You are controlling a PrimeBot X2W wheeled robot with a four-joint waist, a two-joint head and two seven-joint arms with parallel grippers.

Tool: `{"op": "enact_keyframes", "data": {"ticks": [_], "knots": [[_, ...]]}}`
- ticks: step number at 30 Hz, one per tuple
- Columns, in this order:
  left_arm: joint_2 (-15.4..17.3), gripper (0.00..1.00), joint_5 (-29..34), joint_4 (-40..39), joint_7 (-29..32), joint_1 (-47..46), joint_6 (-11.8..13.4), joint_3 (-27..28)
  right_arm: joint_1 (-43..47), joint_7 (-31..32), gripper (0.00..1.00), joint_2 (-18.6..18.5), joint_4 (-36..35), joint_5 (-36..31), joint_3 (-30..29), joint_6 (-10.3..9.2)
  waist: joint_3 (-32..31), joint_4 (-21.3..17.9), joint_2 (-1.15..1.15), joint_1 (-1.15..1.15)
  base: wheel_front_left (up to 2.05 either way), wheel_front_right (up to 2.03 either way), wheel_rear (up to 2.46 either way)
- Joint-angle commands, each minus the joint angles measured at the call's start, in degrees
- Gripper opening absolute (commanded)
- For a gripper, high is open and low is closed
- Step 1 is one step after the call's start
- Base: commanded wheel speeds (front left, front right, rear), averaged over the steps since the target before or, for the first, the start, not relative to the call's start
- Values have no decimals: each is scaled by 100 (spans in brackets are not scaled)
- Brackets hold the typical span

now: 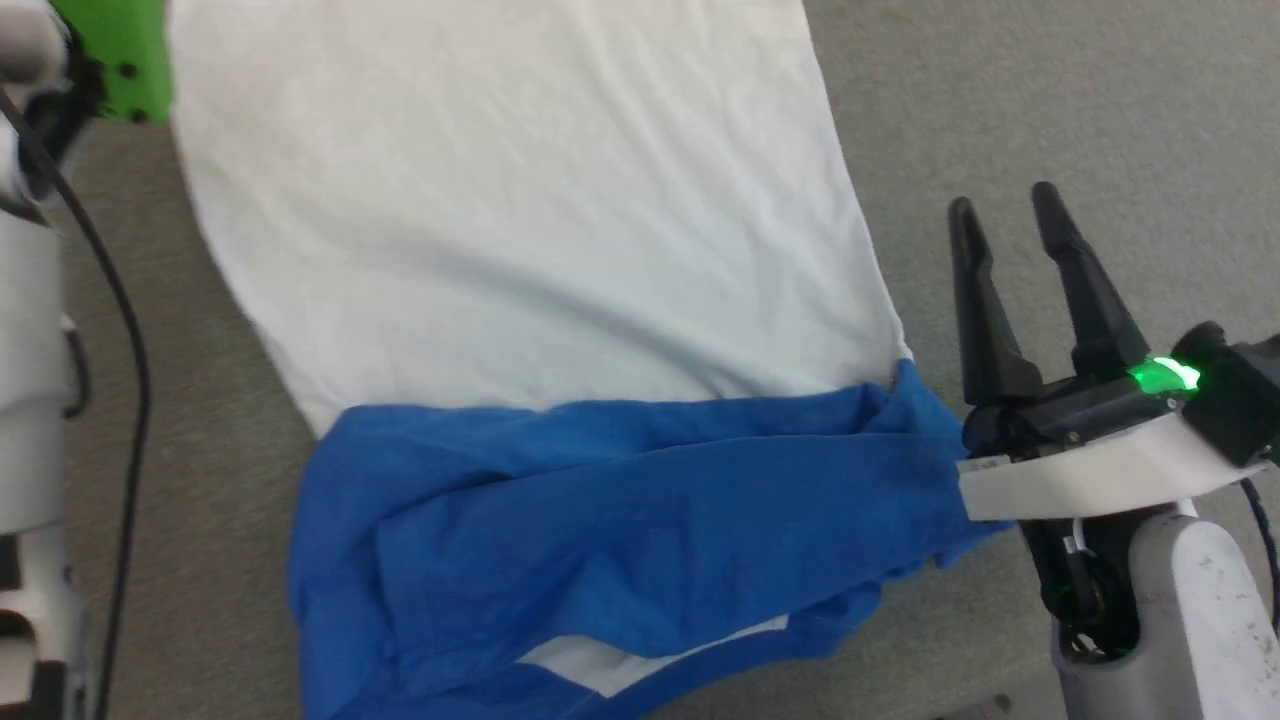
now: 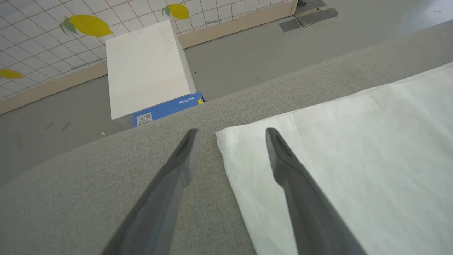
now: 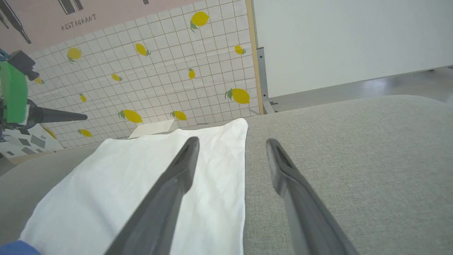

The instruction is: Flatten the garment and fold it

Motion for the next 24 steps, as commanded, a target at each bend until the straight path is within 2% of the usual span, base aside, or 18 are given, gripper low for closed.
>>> {"op": "enact_keyframes", "data": {"ticks": [1, 5, 11, 15, 17, 18, 19, 20, 24], "knots": [[155, 100, 117, -8, 209, -162, 142, 30, -109, -63, 100, 12, 52, 54, 67, -8, 596, -589, 0, -1, 0, 0, 0], [337, 100, 173, -104, 918, -330, 509, 193, -204, -189, 100, 13, 168, 148, 192, -8, 820, -768, 0, -1, 0, 0, 0], [583, 100, 273, -424, 1607, -243, 924, 372, -309, -362, 100, 13, 345, 227, 308, -8, 1045, -899, 0, -1, 0, 0, 0], [869, 100, 528, -632, 1786, -136, 1027, 334, -412, -426, 100, 13, 422, 274, 433, -8, 1124, -919, 0, -1, 0, 0, 0], [888, 100, 527, -680, 1955, -87, 1069, 331, -455, -439, 100, 13, 451, 268, 474, -8, 1146, -903, 0, -1, 0, 0, 0], [892, 76, 531, -720, 2027, -65, 1071, 310, -473, -437, 100, 13, 464, 249, 481, -8, 1153, -888, 0, -1, 0, 0, 0], [894, 25, 537, -794, 2094, -42, 1063, 275, -497, -433, 100, 13, 480, 229, 479, -8, 1160, -871, 0, -1, 0, 0, 0], [888, 0, 522, -846, 2137, -26, 1055, 262, -517, -430, 100, 13, 486, 214, 477, -8, 1167, -858, 0, -1, 0, 0, 0], [815, 0, 347, -971, 2297, 8, 992, 242, -684, -332, 100, 13, 474, 64, 505, -8, 1210, -786, 0, -1, 0, 0, 0]]}}
